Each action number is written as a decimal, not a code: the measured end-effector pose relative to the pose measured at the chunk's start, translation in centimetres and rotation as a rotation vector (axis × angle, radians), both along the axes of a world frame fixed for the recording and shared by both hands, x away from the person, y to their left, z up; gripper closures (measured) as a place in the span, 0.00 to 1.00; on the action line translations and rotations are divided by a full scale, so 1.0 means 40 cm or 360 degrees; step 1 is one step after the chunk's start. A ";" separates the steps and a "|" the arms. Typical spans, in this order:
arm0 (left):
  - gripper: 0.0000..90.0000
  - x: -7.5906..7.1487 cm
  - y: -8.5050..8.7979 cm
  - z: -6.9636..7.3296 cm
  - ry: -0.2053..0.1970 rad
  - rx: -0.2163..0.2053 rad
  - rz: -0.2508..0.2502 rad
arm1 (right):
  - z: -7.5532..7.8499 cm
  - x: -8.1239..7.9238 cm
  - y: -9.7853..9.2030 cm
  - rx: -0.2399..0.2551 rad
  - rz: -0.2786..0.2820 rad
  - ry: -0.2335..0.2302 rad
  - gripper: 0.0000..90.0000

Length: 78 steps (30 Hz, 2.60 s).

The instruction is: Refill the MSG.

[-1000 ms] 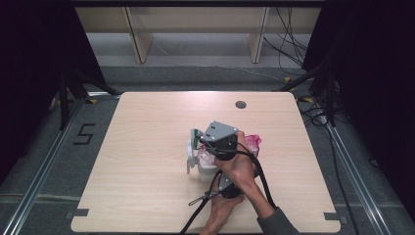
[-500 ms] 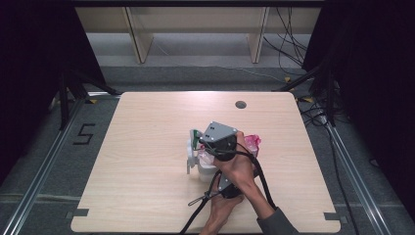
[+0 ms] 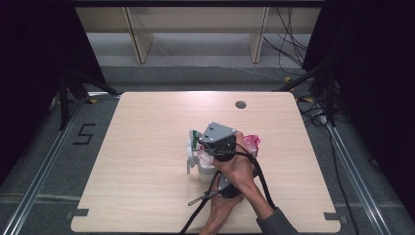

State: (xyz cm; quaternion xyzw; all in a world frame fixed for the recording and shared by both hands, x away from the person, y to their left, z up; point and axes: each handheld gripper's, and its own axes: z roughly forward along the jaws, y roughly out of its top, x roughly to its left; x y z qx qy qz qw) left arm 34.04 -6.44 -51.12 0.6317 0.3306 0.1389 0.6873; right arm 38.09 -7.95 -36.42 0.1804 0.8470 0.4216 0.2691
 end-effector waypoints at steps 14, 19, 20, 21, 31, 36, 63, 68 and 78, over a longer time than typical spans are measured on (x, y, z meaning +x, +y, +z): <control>0.83 0.004 -0.008 0.000 0.0011 -0.0062 -0.0042 | 0.000 0.004 -0.004 0.0004 -0.0003 -0.0001 1.00; 0.83 0.001 -0.006 0.003 0.0000 -0.0062 -0.0028 | 0.007 -0.002 -0.005 0.0019 -0.0004 0.0000 1.00; 0.83 0.003 -0.007 0.001 0.0001 -0.0063 -0.0030 | 0.006 -0.001 -0.004 0.0007 0.0001 -0.0004 1.00; 0.83 0.003 -0.007 0.000 0.0007 -0.0070 -0.0036 | 0.001 -0.002 -0.001 0.0005 -0.0010 0.0014 1.00; 0.83 0.003 -0.006 0.002 -0.0003 -0.0056 -0.0029 | 0.003 0.000 -0.002 0.0003 0.0007 -0.0007 1.00; 0.83 0.005 0.007 -0.001 -0.0014 0.0066 -0.0048 | -0.001 0.002 0.000 -0.0001 0.0006 0.0003 1.00; 0.83 0.004 0.002 0.002 -0.0005 0.0016 -0.0025 | 0.004 -0.002 -0.001 0.0007 0.0014 0.0002 1.00; 0.83 0.005 -0.006 -0.003 0.0000 -0.0068 -0.0046 | -0.003 0.001 -0.002 0.0018 -0.0004 0.0031 1.00; 0.83 0.003 -0.006 -0.001 0.0002 -0.0068 -0.0023 | 0.003 -0.002 -0.002 0.0022 0.0006 0.0012 1.00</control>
